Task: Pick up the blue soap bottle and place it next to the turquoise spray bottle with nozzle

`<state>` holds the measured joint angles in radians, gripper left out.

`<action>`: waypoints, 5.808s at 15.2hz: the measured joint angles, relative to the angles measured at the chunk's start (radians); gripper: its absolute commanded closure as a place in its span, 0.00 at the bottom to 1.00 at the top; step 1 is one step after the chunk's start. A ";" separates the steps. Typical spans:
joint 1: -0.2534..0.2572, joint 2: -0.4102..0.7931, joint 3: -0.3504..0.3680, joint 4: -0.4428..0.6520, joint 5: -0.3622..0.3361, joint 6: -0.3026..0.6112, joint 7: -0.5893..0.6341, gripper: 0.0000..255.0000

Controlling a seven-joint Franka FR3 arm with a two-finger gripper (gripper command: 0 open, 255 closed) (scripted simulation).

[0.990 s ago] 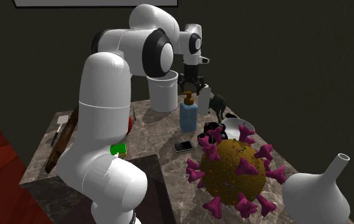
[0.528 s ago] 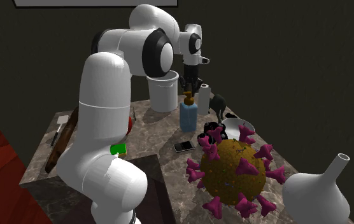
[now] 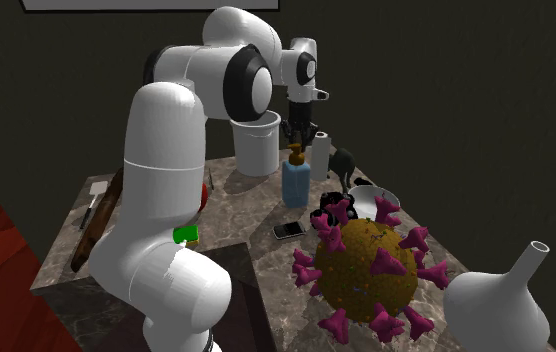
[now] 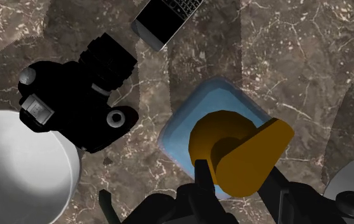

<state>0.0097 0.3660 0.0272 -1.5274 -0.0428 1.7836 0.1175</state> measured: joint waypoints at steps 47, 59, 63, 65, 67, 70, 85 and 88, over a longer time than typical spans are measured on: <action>0.213 -0.587 0.202 -0.240 0.107 -0.345 0.401 1.00; 0.312 -0.686 0.357 -0.213 0.205 -0.447 0.664 1.00; 0.341 -0.674 0.422 -0.150 0.231 -0.485 0.768 1.00; 0.356 -0.661 0.457 -0.107 0.242 -0.508 0.826 1.00; 0.369 -0.640 0.494 -0.072 0.247 -0.517 0.882 1.00; 0.392 -0.601 0.558 0.002 0.251 -0.541 0.978 1.00; 0.733 -0.119 0.896 0.561 -0.054 -0.693 1.562 1.00; 0.679 -0.173 0.894 0.457 -0.006 -0.630 1.538 1.00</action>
<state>0.6891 0.1929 0.9216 -1.0702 -0.0485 1.1541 1.6557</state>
